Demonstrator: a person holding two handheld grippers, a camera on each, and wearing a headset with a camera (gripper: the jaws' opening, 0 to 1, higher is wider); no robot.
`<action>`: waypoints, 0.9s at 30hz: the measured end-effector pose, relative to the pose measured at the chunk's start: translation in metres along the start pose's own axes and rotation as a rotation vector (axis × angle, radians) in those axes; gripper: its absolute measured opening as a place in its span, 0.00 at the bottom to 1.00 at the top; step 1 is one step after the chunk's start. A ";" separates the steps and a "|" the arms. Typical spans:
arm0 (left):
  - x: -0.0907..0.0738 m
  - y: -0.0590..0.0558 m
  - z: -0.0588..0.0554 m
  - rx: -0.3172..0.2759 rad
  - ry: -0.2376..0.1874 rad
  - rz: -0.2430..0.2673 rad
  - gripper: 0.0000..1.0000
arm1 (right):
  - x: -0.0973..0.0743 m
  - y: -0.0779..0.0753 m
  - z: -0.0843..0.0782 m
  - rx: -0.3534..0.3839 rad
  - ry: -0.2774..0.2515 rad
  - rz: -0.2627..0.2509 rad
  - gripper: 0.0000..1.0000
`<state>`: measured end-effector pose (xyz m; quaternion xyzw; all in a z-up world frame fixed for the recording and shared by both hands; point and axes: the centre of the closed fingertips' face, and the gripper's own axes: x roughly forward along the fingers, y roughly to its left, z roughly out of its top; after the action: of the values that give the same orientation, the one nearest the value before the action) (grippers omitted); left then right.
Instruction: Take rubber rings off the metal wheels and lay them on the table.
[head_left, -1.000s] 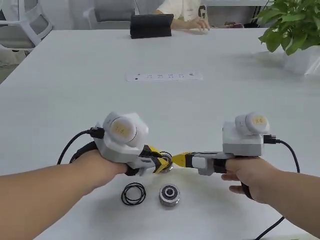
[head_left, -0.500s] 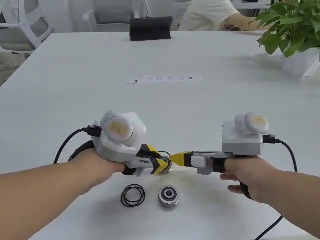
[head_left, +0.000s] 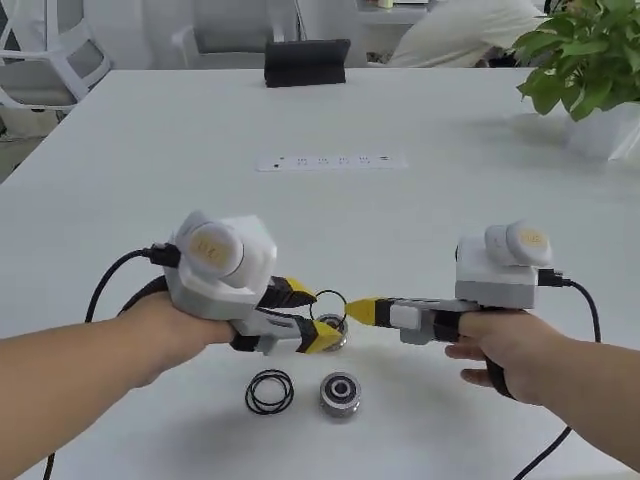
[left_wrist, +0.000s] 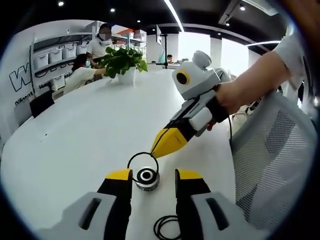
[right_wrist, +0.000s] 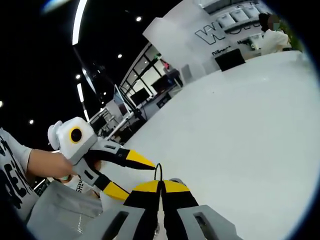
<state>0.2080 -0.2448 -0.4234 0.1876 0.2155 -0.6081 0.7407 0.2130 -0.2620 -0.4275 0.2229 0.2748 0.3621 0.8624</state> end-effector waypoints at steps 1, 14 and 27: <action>-0.002 -0.001 0.001 -0.003 -0.006 0.000 0.31 | -0.001 0.002 0.001 0.001 -0.003 0.002 0.00; -0.031 -0.010 0.020 -0.002 -0.087 -0.001 0.46 | -0.006 0.017 0.006 -0.001 -0.019 0.031 0.00; -0.063 -0.014 0.023 -0.004 -0.133 0.011 0.62 | -0.007 0.042 0.009 -0.010 -0.026 0.060 0.00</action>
<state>0.1857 -0.2078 -0.3701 0.1466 0.1658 -0.6149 0.7569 0.1933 -0.2425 -0.3942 0.2315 0.2549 0.3861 0.8558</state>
